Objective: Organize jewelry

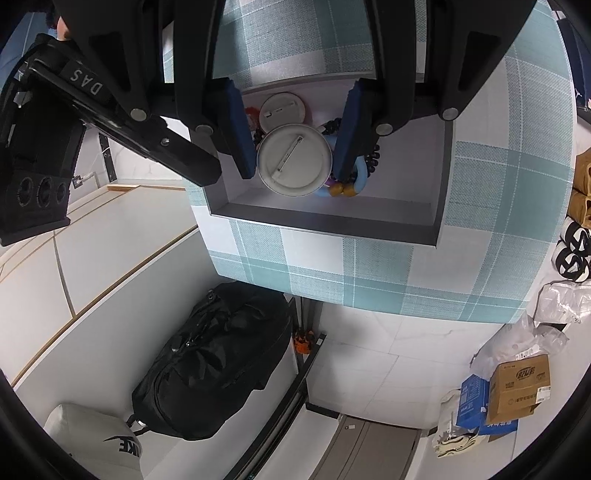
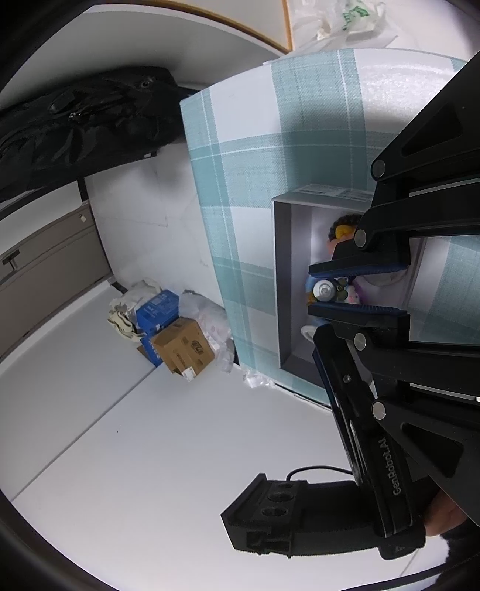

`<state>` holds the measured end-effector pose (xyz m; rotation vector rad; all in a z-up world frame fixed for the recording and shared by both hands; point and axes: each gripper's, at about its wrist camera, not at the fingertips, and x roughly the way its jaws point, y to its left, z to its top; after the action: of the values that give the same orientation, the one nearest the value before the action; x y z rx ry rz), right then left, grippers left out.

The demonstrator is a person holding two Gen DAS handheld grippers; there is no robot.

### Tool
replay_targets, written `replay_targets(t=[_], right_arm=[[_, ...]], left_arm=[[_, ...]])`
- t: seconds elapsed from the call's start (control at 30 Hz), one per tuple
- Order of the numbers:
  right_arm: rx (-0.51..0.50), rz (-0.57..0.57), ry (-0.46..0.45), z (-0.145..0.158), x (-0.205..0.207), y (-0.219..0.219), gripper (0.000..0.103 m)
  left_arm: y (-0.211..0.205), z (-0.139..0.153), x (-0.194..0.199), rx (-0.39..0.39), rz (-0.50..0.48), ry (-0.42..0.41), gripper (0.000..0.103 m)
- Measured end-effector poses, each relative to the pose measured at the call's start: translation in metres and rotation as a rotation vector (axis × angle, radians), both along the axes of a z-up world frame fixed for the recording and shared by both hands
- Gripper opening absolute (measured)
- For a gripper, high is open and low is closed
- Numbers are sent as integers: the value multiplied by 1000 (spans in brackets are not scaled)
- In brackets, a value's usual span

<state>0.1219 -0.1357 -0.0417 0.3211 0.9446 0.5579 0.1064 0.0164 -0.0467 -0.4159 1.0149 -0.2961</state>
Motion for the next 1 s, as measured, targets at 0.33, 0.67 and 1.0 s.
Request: replay_targets(t=[0.33, 0.67, 1.0], right_arm=[[13, -45, -7, 2, 0, -10, 36], [2, -58, -48, 11, -6, -12, 60], [-64, -43, -152, 24, -22, -6, 76]], left_arm=[[7, -3, 4, -39, 31, 60, 66], [8, 10, -3, 47, 62, 1, 67], [13, 29, -20, 144, 94, -107, 67]])
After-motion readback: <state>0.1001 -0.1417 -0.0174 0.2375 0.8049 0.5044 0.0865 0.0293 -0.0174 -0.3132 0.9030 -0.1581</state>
